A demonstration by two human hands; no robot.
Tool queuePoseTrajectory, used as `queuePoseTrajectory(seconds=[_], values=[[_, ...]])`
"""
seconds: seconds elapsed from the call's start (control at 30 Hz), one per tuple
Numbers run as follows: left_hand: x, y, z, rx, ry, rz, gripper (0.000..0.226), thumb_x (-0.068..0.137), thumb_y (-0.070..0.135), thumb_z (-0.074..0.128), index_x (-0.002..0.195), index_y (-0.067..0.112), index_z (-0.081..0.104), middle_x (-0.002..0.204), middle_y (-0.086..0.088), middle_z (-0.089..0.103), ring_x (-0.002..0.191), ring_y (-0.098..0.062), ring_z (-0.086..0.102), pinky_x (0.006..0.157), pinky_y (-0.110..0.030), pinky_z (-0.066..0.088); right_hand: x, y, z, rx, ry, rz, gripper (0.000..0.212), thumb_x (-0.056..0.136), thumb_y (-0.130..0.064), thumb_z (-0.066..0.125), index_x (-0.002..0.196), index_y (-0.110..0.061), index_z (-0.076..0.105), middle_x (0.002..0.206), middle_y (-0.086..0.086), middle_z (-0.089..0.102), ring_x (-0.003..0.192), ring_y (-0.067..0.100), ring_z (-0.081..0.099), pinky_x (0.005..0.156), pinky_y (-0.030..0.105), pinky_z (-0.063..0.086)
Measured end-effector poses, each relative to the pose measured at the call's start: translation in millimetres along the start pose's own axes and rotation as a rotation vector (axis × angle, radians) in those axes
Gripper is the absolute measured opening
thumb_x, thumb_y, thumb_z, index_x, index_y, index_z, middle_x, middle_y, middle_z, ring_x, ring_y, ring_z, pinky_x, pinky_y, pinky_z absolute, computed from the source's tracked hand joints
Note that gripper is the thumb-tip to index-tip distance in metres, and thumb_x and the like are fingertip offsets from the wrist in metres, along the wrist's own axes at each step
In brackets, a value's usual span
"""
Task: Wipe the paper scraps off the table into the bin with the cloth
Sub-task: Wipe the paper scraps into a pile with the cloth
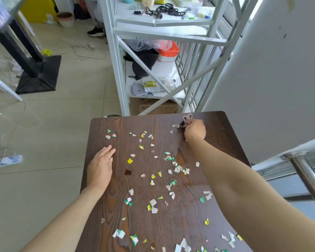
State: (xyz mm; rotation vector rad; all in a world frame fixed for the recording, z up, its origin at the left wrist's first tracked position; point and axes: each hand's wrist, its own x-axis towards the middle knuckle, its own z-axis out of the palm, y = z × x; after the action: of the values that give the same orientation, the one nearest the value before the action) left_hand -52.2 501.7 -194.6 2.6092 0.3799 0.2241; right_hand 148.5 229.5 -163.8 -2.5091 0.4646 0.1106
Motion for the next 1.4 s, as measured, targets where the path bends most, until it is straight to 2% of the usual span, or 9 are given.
queuePoseTrajectory(seconds=[0.1, 0.23, 0.53, 0.6, 0.7, 0.87, 1.03, 1.17, 1.4], values=[[2, -2, 1, -0.009, -0.001, 0.007, 0.035, 0.088, -0.003, 0.053, 0.121, 0.006, 0.062, 0.133, -0.010, 0.057, 0.127, -0.027, 0.049, 0.107, -0.037, 0.035, -18, -6, 11, -0.131, -0.010, -0.159, 0.033, 0.092, -0.006, 0.047, 0.116, -0.015, 0.066, 0.117, 0.016, 0.055, 0.110, 0.036, 0.052, 0.084, 0.037, 0.045], [3, -5, 2, -0.025, -0.009, 0.004, 0.035, 0.087, -0.005, 0.054, 0.119, 0.004, 0.063, 0.131, -0.011, 0.058, 0.125, -0.028, 0.051, 0.106, -0.037, 0.037, -43, -12, 25, -0.149, -0.064, -0.361, 0.035, 0.089, -0.004, 0.048, 0.118, -0.015, 0.066, 0.109, 0.014, 0.057, 0.102, 0.034, 0.051, 0.074, 0.035, 0.040], [1, -4, -5, -0.034, -0.042, -0.001, 0.038, 0.088, -0.004, 0.052, 0.123, 0.006, 0.060, 0.135, -0.010, 0.055, 0.129, -0.026, 0.047, 0.109, -0.035, 0.034, -139, 0, 41, -0.163, -0.343, -0.851, 0.023, 0.084, 0.000, 0.052, 0.095, -0.009, 0.070, 0.089, 0.012, 0.061, 0.082, 0.031, 0.057, 0.061, 0.032, 0.042], [-1, -4, -7, -0.035, -0.059, 0.011, 0.039, 0.088, -0.004, 0.052, 0.125, 0.007, 0.058, 0.137, -0.010, 0.053, 0.131, -0.025, 0.045, 0.110, -0.035, 0.032, -145, 0, 35, -0.132, -0.406, -0.903, 0.017, 0.084, -0.001, 0.050, 0.086, -0.006, 0.066, 0.080, 0.009, 0.056, 0.072, 0.028, 0.054, 0.060, 0.029, 0.035], [-3, -5, -12, -0.056, -0.090, 0.029, 0.040, 0.090, -0.002, 0.050, 0.129, 0.007, 0.055, 0.142, -0.008, 0.048, 0.135, -0.023, 0.039, 0.113, -0.034, 0.028, -128, -8, 24, -0.041, -0.273, -0.798, 0.015, 0.092, -0.014, 0.053, 0.087, -0.008, 0.066, 0.080, 0.003, 0.054, 0.067, 0.021, 0.053, 0.058, 0.033, 0.046], [-14, -13, -18, -0.046, -0.079, 0.046, 0.037, 0.090, 0.001, 0.052, 0.127, 0.006, 0.057, 0.142, -0.008, 0.048, 0.135, -0.024, 0.038, 0.112, -0.033, 0.027, -63, -12, 8, -0.062, 0.099, -0.386, 0.023, 0.090, -0.014, 0.053, 0.107, -0.015, 0.068, 0.100, 0.012, 0.058, 0.088, 0.032, 0.058, 0.074, 0.040, 0.051], [-22, -19, -16, -0.023, -0.049, 0.033, 0.038, 0.092, 0.004, 0.050, 0.129, 0.009, 0.055, 0.143, -0.004, 0.047, 0.136, -0.021, 0.037, 0.111, -0.033, 0.028, -41, -12, 14, -0.080, 0.073, -0.081, 0.029, 0.089, -0.013, 0.057, 0.116, -0.014, 0.066, 0.116, 0.018, 0.056, 0.110, 0.037, 0.053, 0.087, 0.040, 0.046], [-19, -18, -15, -0.045, -0.048, 0.023, 0.039, 0.091, 0.002, 0.052, 0.129, 0.007, 0.055, 0.142, -0.006, 0.048, 0.136, -0.022, 0.038, 0.112, -0.032, 0.026, -62, -28, 37, -0.124, 0.069, -0.160, 0.034, 0.088, -0.001, 0.045, 0.114, -0.011, 0.065, 0.115, 0.016, 0.059, 0.108, 0.036, 0.053, 0.081, 0.037, 0.046], [-20, -16, -12, -0.034, -0.036, 0.023, 0.038, 0.090, 0.000, 0.052, 0.127, 0.006, 0.057, 0.141, -0.008, 0.050, 0.134, -0.023, 0.040, 0.111, -0.032, 0.027, -87, -51, 64, -0.119, -0.042, -0.390, 0.036, 0.090, -0.003, 0.045, 0.116, -0.015, 0.066, 0.107, 0.013, 0.061, 0.098, 0.034, 0.056, 0.074, 0.036, 0.043]])
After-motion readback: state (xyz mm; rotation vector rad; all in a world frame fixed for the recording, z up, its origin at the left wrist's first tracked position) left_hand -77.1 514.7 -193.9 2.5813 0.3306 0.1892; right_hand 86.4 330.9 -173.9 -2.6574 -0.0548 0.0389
